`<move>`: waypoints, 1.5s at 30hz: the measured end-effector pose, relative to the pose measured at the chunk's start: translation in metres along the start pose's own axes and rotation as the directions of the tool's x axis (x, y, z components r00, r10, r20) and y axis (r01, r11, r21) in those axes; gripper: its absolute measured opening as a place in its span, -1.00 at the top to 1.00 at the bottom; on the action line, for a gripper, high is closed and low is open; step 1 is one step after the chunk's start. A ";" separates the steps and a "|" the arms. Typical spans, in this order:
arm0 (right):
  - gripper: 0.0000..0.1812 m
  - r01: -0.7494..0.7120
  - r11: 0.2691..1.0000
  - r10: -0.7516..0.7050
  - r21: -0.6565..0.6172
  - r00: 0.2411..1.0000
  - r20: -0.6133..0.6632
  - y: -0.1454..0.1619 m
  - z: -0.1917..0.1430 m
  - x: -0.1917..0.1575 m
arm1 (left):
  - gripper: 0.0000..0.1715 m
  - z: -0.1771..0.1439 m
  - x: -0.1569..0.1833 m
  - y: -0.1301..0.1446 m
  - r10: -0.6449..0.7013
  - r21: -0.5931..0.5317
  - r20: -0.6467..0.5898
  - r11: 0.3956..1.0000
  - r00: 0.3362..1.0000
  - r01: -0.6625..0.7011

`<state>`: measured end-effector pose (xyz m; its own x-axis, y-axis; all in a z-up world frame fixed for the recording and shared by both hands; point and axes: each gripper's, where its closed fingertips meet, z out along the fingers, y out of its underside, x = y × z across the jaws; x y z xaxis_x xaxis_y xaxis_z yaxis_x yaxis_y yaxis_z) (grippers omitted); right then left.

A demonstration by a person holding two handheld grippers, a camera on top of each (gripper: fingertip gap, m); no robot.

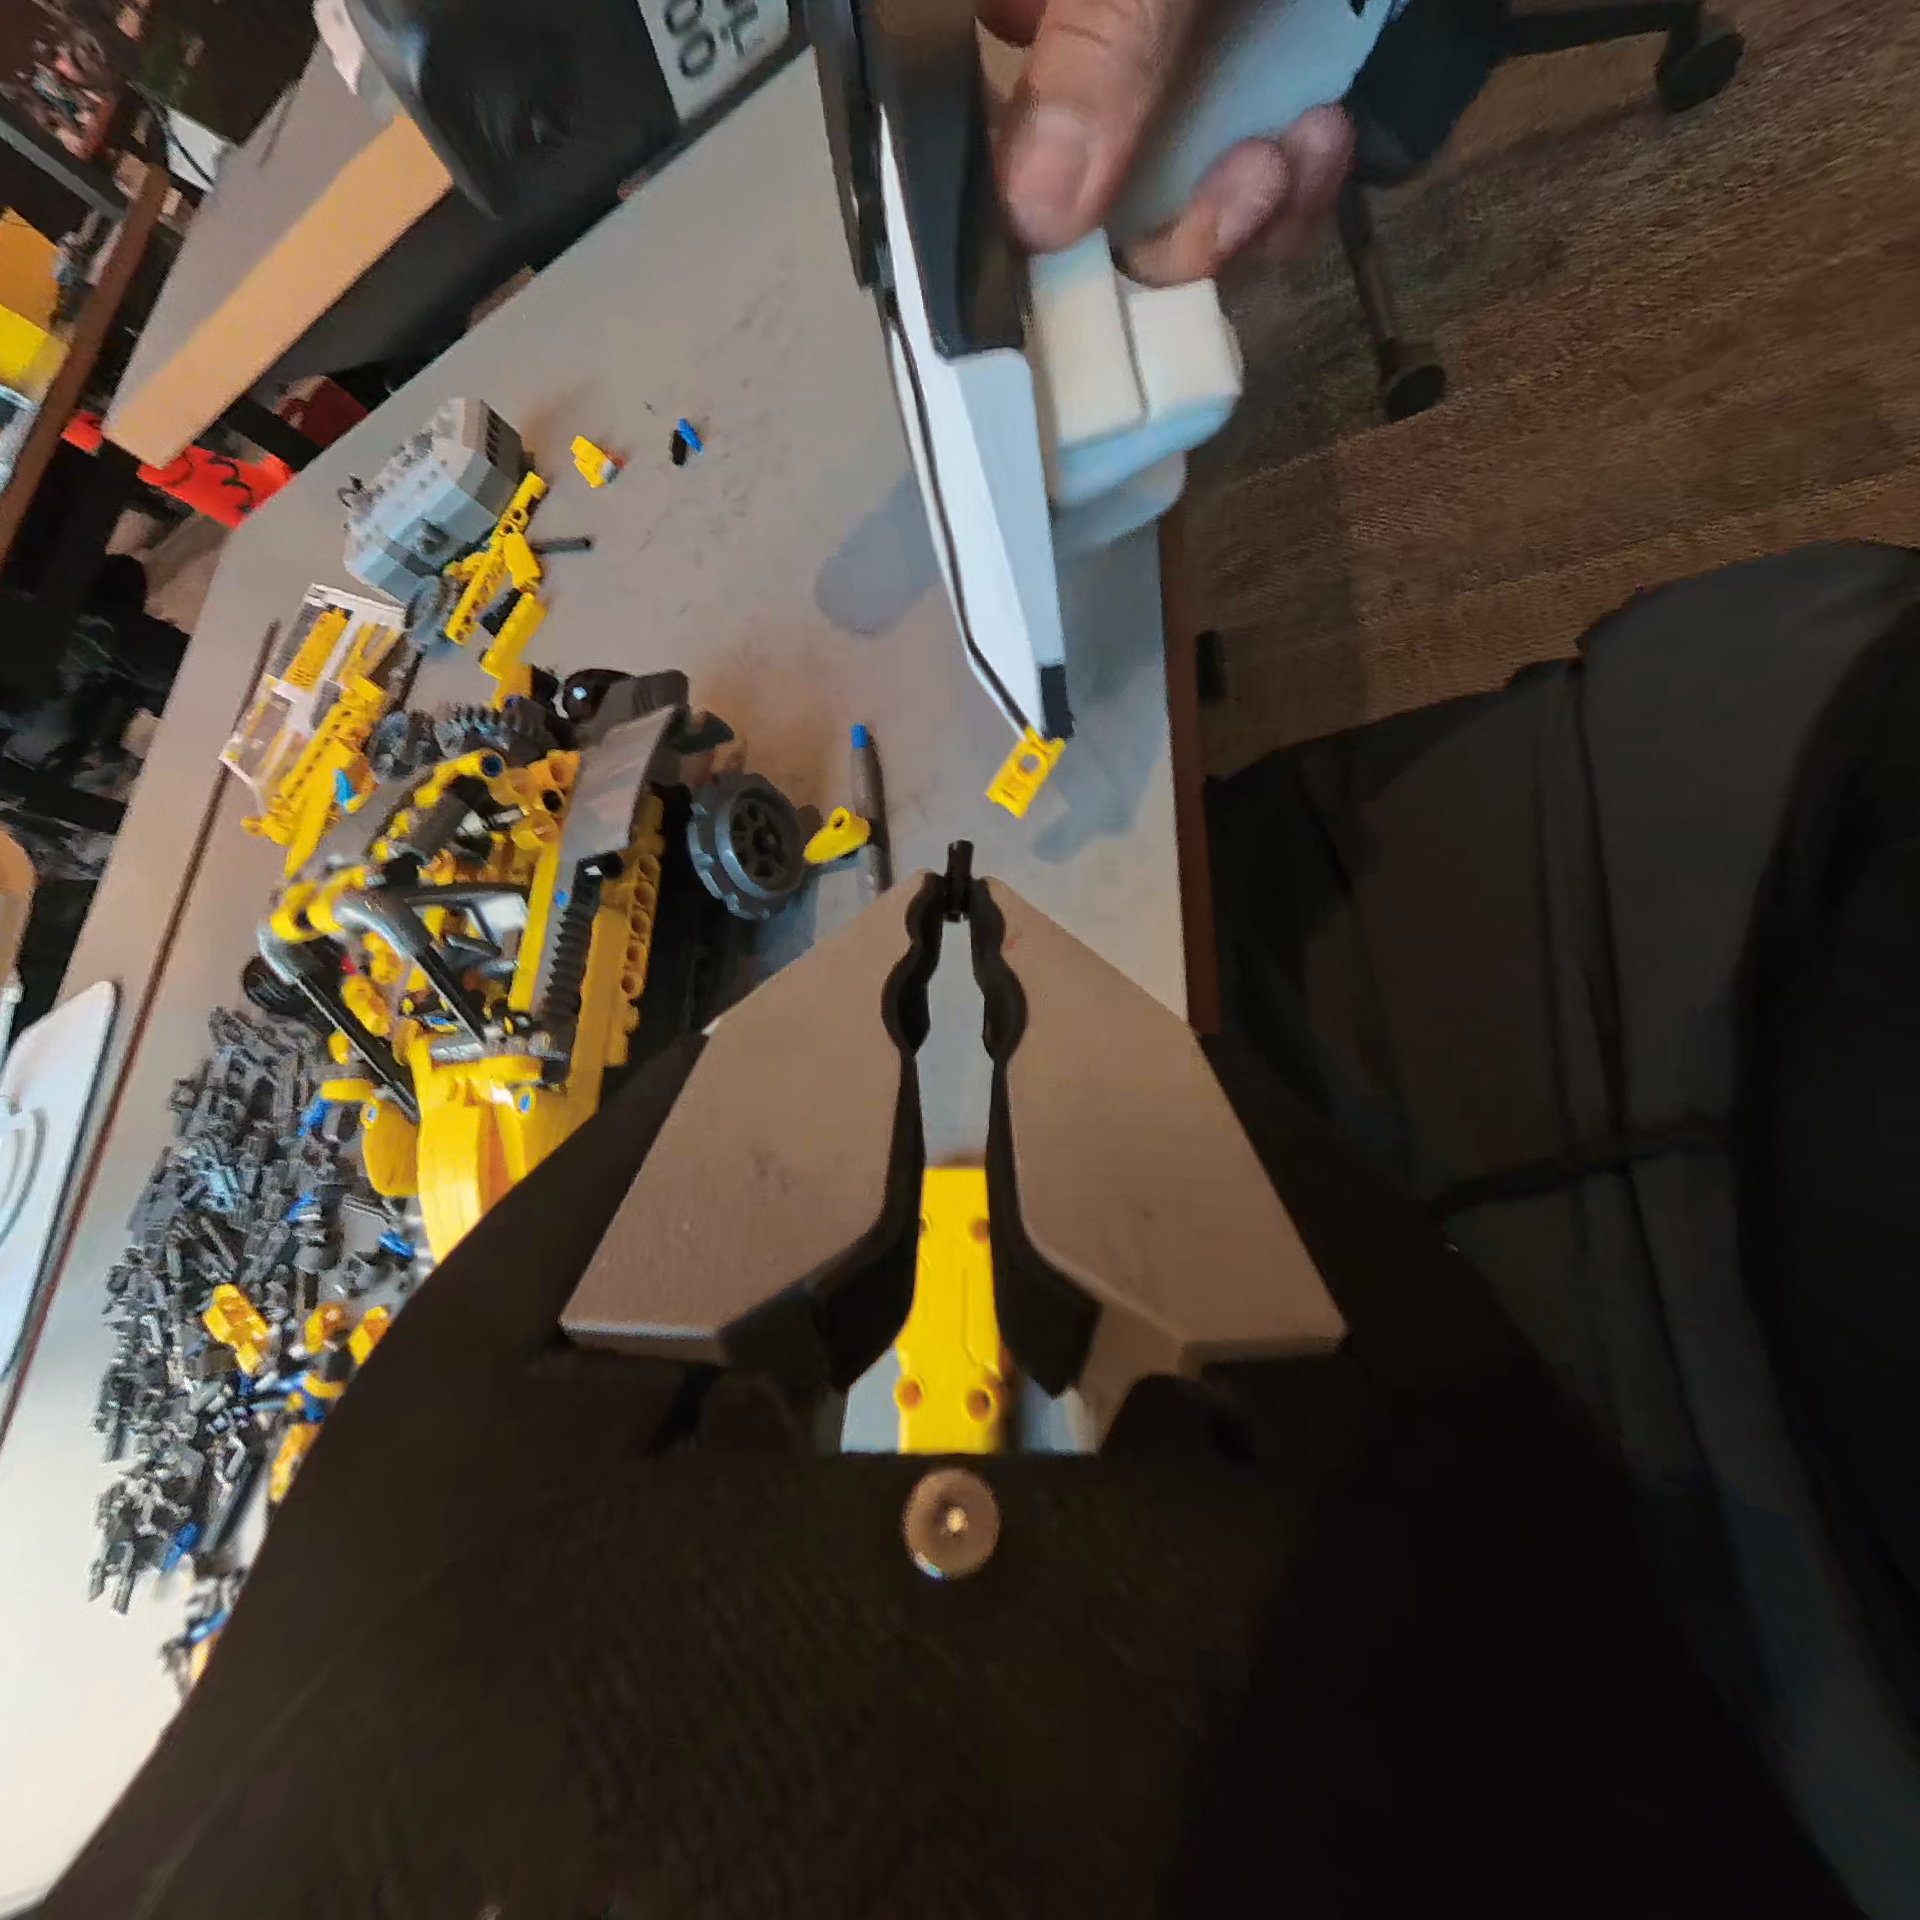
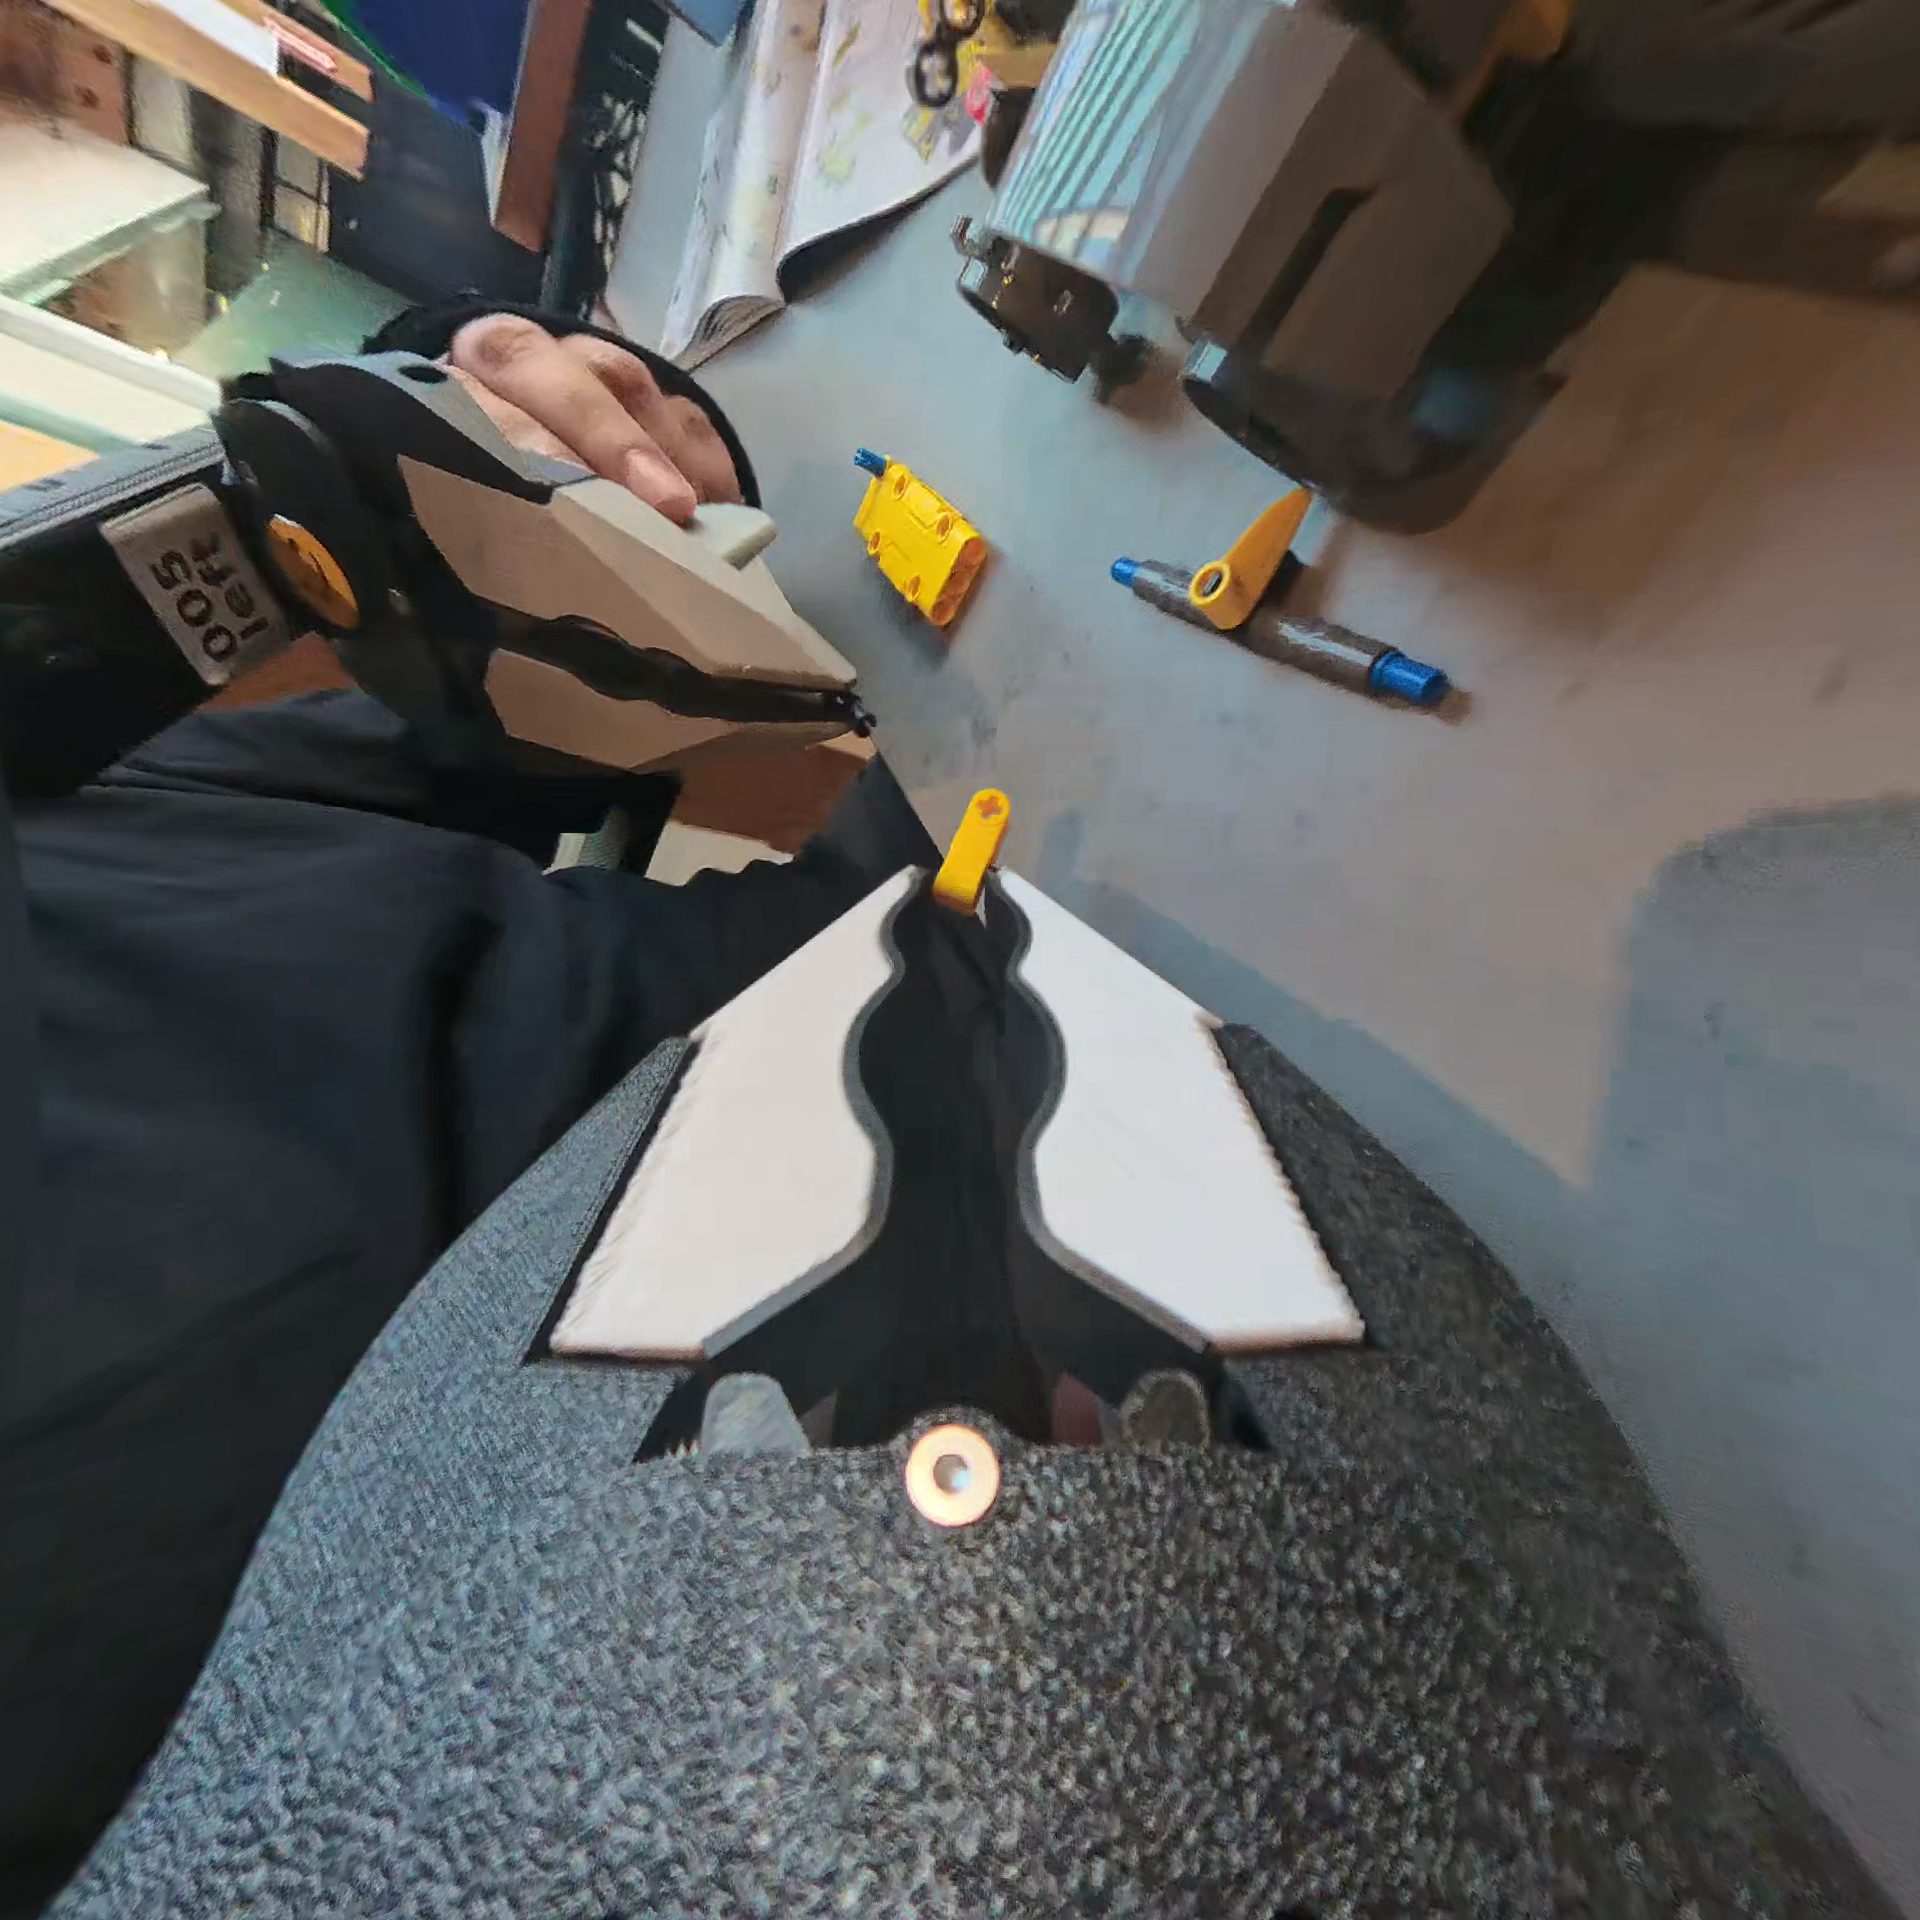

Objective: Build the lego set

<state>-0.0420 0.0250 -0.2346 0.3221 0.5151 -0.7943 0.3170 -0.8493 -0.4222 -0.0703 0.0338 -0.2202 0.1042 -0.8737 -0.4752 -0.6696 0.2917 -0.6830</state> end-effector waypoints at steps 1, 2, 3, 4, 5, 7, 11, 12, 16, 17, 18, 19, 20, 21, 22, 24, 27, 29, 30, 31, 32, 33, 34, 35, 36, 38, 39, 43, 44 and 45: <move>0.89 -0.012 1.000 0.012 -0.014 1.000 0.003 0.001 0.002 0.001 | 0.98 0.004 -0.002 -0.003 0.014 0.007 0.011 1.000 1.000 -0.014; 0.89 -0.021 1.000 0.022 -0.020 1.000 0.006 0.001 0.005 0.002 | 0.98 0.008 -0.001 -0.006 0.031 0.013 0.005 0.999 0.999 -0.031; 0.89 -0.035 0.999 0.035 -0.019 0.999 0.010 0.001 0.007 0.003 | 0.98 0.012 0.002 -0.008 0.045 0.014 -0.006 0.999 0.999 -0.045; 0.89 -0.048 0.999 0.049 -0.021 0.999 0.016 0.002 0.008 0.003 | 0.98 0.015 0.004 -0.009 0.058 0.011 -0.012 0.998 0.998 -0.058; 0.89 -0.062 0.998 0.062 -0.024 0.998 0.028 0.003 0.009 0.003 | 0.99 0.018 0.006 -0.008 0.070 0.002 -0.016 0.998 0.997 -0.070; 0.88 -0.084 0.996 0.085 -0.038 0.996 0.029 0.007 0.012 0.006 | 0.99 0.025 0.010 -0.003 0.091 -0.034 -0.032 0.995 0.995 -0.092; 0.90 -0.069 0.997 0.068 -0.030 0.997 -0.038 0.006 0.011 0.015 | 0.99 0.034 0.014 0.004 0.164 -0.104 -0.047 0.980 0.985 -0.168; 0.91 -0.053 0.998 0.051 -0.030 0.997 -0.061 0.006 0.009 0.016 | 0.99 0.035 0.014 0.005 0.173 -0.111 -0.046 0.978 0.984 -0.178; 0.89 -0.005 0.999 0.000 -0.042 0.992 -0.124 0.007 0.005 0.019 | 0.99 0.041 0.013 0.004 0.147 -0.121 -0.059 0.981 0.987 -0.154; 0.85 0.022 0.999 -0.028 -0.045 0.990 -0.140 0.006 0.004 0.019 | 0.99 0.042 0.013 0.003 0.143 -0.123 -0.059 0.981 0.988 -0.149; 0.82 0.060 0.997 -0.067 -0.048 0.985 -0.160 0.006 0.004 0.019 | 0.99 0.043 0.012 0.004 0.139 -0.127 -0.057 0.981 0.989 -0.146; 0.82 0.096 0.994 -0.105 -0.053 0.975 -0.195 0.005 0.003 0.020 | 0.99 0.044 0.010 0.005 0.135 -0.135 -0.051 0.981 0.990 -0.141; 0.78 0.130 0.990 -0.140 -0.057 0.964 -0.225 0.005 0.002 0.021 | 0.99 0.045 0.008 0.006 0.127 -0.142 -0.045 0.981 0.991 -0.132; 0.72 0.166 0.984 -0.175 -0.059 0.952 -0.251 0.004 0.001 0.020 | 0.99 0.044 0.006 0.006 0.116 -0.145 -0.037 0.982 0.992 -0.121; 0.68 0.199 0.978 -0.209 -0.061 0.933 -0.292 0.004 -0.001 0.021 | 0.98 0.043 0.004 0.006 0.105 -0.142 -0.031 0.984 0.994 -0.109; 0.63 0.288 0.954 -0.297 -0.081 0.875 -0.383 0.003 -0.006 0.024 | 0.98 0.036 -0.002 0.008 0.087 -0.141 -0.010 0.986 0.996 -0.087; 0.66 0.409 0.903 -0.415 -0.130 0.756 -0.506 0.002 -0.014 0.025 | 0.98 0.016 -0.016 0.018 0.063 -0.157 0.031 0.986 0.998 -0.058; 0.67 0.465 0.872 -0.467 -0.154 0.693 -0.550 0.003 -0.016 0.023 | 0.98 0.000 -0.027 0.029 0.045 -0.177 0.064 0.984 0.997 -0.033; 0.70 0.485 0.861 -0.482 -0.152 0.685 -0.546 0.004 -0.015 0.018 | 0.99 -0.010 -0.033 0.035 0.035 -0.186 0.083 0.982 0.996 -0.019; 0.71 0.493 0.858 -0.486 -0.146 0.686 -0.542 0.004 -0.013 0.016 | 0.99 -0.019 -0.038 0.040 0.023 -0.190 0.101 0.982 0.995 -0.004; 0.71 0.494 0.858 -0.484 -0.140 0.687 -0.543 0.005 -0.012 0.015 | 0.99 -0.029 -0.042 0.045 0.008 -0.194 0.115 0.981 0.993 0.014; 0.71 0.493 0.860 -0.479 -0.130 0.692 -0.540 0.005 -0.010 0.015 | 0.99 -0.037 -0.044 0.049 -0.010 -0.197 0.122 0.980 0.992 0.034; 0.71 0.491 0.863 -0.471 -0.114 0.705 -0.530 0.005 -0.009 0.015 | 0.99 -0.044 -0.044 0.053 -0.033 -0.197 0.122 0.979 0.992 0.056; 0.71 0.495 0.864 -0.468 -0.096 0.716 -0.519 0.004 -0.008 0.013 | 0.99 -0.049 -0.043 0.055 -0.058 -0.193 0.112 0.978 0.992 0.079; 0.71 0.508 0.857 -0.474 -0.082 0.719 -0.508 0.003 -0.007 0.010 | 0.99 -0.052 -0.040 0.055 -0.085 -0.184 0.091 0.978 0.992 0.101; 0.72 0.567 0.821 -0.521 -0.063 0.701 -0.488 -0.003 -0.003 -0.001 | 0.99 -0.051 -0.030 0.049 -0.130 -0.164 0.033 0.977 0.991 0.134; 0.73 0.604 0.794 -0.556 -0.063 0.681 -0.477 -0.006 0.000 -0.009 | 0.99 -0.048 -0.027 0.045 -0.139 -0.154 0.012 0.978 0.990 0.140; 0.82 0.716 0.695 -0.666 -0.063 0.608 -0.432 -0.015 0.018 -0.040 | 0.99 -0.034 -0.015 0.020 -0.162 -0.055 -0.067 0.986 0.985 0.158; 0.85 0.724 0.689 -0.672 -0.041 0.617 -0.409 -0.016 0.020 -0.045 | 0.99 -0.033 -0.013 0.013 -0.155 -0.015 -0.077 0.988 0.985 0.154; 0.85 0.710 0.705 -0.659 -0.008 0.651 -0.377 -0.017 0.021 -0.049 | 0.98 -0.033 -0.012 0.004 -0.140 0.043 -0.086 0.989 0.986 0.144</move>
<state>-0.0819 0.0117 -0.1980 0.3368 0.9387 -0.0737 0.4588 -0.2320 -0.8577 -0.0978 0.0323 -0.1991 0.1328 -0.9361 -0.3257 -0.6156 0.1796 -0.7673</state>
